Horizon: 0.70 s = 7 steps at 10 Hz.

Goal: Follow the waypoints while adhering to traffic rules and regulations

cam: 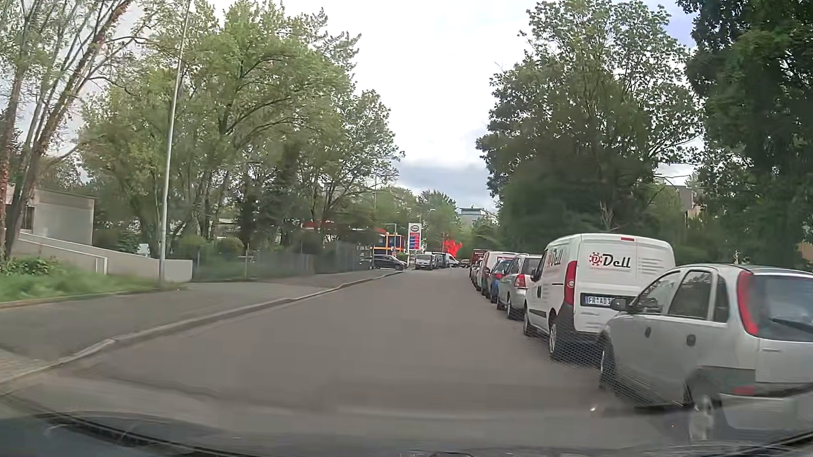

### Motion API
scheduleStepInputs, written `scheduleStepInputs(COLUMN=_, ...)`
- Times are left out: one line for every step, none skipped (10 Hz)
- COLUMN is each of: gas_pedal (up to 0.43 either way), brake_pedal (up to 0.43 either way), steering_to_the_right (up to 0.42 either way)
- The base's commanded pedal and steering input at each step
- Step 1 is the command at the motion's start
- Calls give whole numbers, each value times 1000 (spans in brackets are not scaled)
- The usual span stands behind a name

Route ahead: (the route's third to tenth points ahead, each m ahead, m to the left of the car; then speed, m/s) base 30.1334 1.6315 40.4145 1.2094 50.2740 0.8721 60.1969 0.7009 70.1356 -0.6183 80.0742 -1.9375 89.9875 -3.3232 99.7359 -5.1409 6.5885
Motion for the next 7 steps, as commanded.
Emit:
scheduleStepInputs(gas_pedal=150, brake_pedal=0, steering_to_the_right=6)
scheduleStepInputs(gas_pedal=130, brake_pedal=0, steering_to_the_right=5)
scheduleStepInputs(gas_pedal=130, brake_pedal=0, steering_to_the_right=7)
scheduleStepInputs(gas_pedal=118, brake_pedal=0, steering_to_the_right=7)
scheduleStepInputs(gas_pedal=118, brake_pedal=0, steering_to_the_right=7)
scheduleStepInputs(gas_pedal=118, brake_pedal=0, steering_to_the_right=7)
scheduleStepInputs(gas_pedal=118, brake_pedal=0, steering_to_the_right=7)
